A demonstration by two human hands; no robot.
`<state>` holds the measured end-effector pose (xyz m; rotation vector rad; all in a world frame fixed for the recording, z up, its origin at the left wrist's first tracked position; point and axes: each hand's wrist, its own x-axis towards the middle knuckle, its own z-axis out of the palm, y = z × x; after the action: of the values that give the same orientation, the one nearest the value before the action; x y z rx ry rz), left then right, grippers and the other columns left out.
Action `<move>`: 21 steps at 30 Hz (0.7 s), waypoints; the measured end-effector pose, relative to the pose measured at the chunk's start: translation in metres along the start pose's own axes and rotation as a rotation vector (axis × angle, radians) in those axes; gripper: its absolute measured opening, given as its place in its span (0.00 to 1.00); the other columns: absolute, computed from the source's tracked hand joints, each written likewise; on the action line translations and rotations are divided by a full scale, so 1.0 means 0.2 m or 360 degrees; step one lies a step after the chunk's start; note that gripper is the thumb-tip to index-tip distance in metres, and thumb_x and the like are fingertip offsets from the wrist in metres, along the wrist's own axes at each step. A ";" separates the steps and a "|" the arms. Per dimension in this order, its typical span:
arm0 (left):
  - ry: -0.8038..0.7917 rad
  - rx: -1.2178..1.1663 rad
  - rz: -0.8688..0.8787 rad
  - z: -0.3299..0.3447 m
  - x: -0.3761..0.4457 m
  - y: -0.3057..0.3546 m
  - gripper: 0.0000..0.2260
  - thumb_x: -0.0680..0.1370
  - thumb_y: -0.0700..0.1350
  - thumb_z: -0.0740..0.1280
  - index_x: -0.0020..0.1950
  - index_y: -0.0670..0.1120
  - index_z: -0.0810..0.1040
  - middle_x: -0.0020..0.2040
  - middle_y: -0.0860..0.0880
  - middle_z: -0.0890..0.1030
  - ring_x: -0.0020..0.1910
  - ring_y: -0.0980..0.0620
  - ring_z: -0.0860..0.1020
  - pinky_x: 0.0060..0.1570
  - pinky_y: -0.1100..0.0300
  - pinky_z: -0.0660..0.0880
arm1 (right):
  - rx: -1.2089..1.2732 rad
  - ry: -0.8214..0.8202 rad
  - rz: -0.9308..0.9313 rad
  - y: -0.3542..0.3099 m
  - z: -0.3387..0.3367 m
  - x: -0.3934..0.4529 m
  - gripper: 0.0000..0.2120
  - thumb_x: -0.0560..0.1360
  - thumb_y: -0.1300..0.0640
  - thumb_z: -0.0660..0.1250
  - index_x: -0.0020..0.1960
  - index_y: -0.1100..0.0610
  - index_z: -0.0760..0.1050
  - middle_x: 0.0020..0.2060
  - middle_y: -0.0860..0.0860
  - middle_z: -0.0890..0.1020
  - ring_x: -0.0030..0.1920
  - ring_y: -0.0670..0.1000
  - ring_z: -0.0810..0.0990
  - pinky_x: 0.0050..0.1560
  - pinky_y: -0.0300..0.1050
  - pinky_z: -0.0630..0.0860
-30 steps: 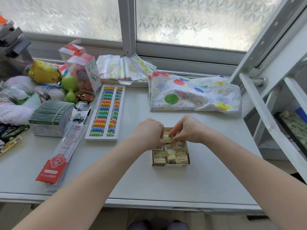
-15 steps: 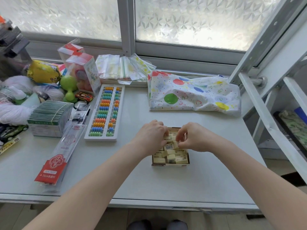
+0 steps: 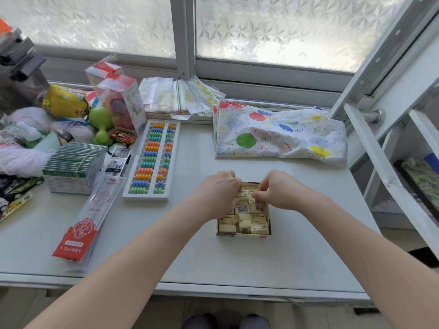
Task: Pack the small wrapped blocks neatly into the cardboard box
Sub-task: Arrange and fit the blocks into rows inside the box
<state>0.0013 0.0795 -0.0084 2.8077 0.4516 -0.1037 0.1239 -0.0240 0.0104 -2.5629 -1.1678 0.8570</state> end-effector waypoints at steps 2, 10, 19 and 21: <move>0.0000 0.0044 0.0017 0.00 0.00 0.00 0.12 0.77 0.47 0.63 0.59 0.44 0.76 0.57 0.46 0.75 0.56 0.46 0.74 0.54 0.53 0.74 | -0.0069 -0.0031 0.0047 -0.03 -0.01 0.02 0.10 0.72 0.53 0.70 0.41 0.61 0.83 0.30 0.52 0.78 0.33 0.52 0.74 0.32 0.40 0.70; 0.0005 0.0199 0.0011 0.01 0.03 0.02 0.08 0.76 0.42 0.64 0.53 0.44 0.79 0.53 0.46 0.77 0.53 0.46 0.75 0.48 0.54 0.75 | -0.0338 -0.0078 0.0172 -0.10 0.00 0.07 0.16 0.70 0.52 0.72 0.49 0.65 0.81 0.30 0.54 0.73 0.37 0.55 0.74 0.38 0.42 0.71; -0.0075 0.0244 -0.0001 -0.03 0.06 0.05 0.07 0.73 0.37 0.63 0.49 0.44 0.78 0.51 0.44 0.78 0.51 0.44 0.77 0.45 0.54 0.74 | -0.0655 -0.0369 0.0253 -0.21 -0.07 0.07 0.12 0.74 0.50 0.68 0.46 0.60 0.81 0.36 0.52 0.77 0.36 0.52 0.74 0.35 0.41 0.69; -0.0106 0.0265 -0.0005 -0.05 0.07 0.06 0.08 0.73 0.36 0.62 0.48 0.43 0.78 0.51 0.44 0.78 0.51 0.43 0.77 0.43 0.55 0.71 | -0.0623 -0.0427 0.0270 -0.23 -0.09 0.07 0.12 0.75 0.52 0.67 0.37 0.58 0.75 0.30 0.48 0.74 0.29 0.46 0.71 0.34 0.39 0.70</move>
<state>0.0179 0.0752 0.0026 2.9554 0.4509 -0.2459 0.1128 0.0181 0.0372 -2.9671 -1.3181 1.1390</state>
